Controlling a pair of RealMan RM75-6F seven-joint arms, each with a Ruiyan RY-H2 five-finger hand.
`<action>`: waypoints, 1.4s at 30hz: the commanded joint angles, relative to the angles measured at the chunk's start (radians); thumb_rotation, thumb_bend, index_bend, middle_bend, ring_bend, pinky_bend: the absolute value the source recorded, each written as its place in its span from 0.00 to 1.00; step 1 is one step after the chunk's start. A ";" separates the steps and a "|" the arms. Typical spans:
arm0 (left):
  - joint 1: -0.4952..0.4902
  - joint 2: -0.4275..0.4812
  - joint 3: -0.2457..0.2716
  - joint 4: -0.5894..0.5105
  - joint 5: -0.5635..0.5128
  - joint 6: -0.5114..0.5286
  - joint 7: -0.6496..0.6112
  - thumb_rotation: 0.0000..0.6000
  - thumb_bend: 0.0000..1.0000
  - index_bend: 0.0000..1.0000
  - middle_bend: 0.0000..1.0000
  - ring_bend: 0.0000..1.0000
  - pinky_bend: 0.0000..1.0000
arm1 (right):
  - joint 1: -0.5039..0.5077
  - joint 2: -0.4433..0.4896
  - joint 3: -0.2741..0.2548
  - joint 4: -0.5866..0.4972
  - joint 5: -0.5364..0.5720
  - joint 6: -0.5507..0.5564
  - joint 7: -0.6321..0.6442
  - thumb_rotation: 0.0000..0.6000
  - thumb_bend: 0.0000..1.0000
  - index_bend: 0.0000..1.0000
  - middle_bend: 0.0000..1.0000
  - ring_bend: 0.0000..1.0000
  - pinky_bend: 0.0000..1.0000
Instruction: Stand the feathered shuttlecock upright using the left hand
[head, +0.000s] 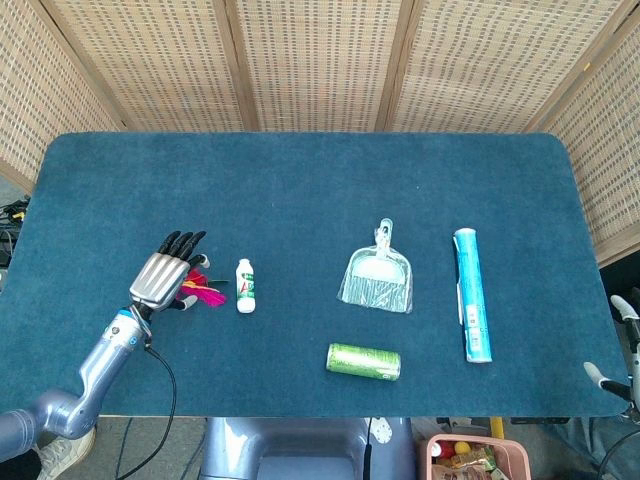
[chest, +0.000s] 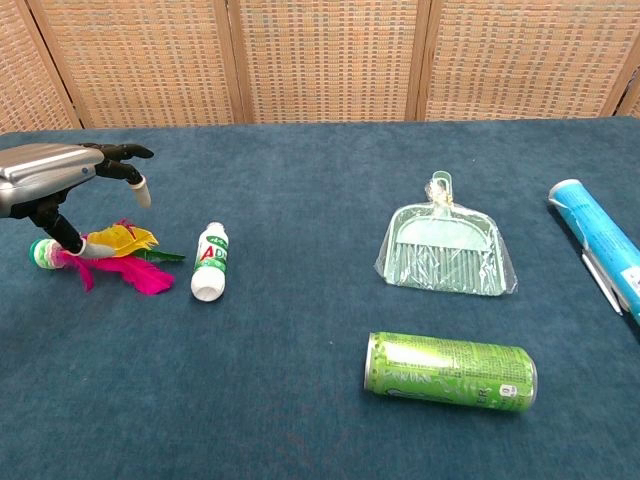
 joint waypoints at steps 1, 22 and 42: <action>-0.008 -0.015 -0.003 0.010 0.000 0.001 -0.002 1.00 0.29 0.42 0.00 0.00 0.00 | 0.001 0.000 0.000 0.000 0.001 -0.003 0.000 1.00 0.00 0.00 0.00 0.00 0.00; -0.038 -0.055 0.012 0.020 -0.016 -0.029 0.004 1.00 0.43 0.63 0.00 0.00 0.00 | 0.005 0.002 0.000 0.002 0.008 -0.015 0.011 1.00 0.00 0.00 0.00 0.00 0.00; 0.015 0.149 -0.026 -0.170 0.036 0.064 -0.262 1.00 0.43 0.70 0.00 0.00 0.00 | 0.000 0.009 -0.004 -0.007 -0.008 -0.004 0.025 1.00 0.00 0.00 0.00 0.00 0.00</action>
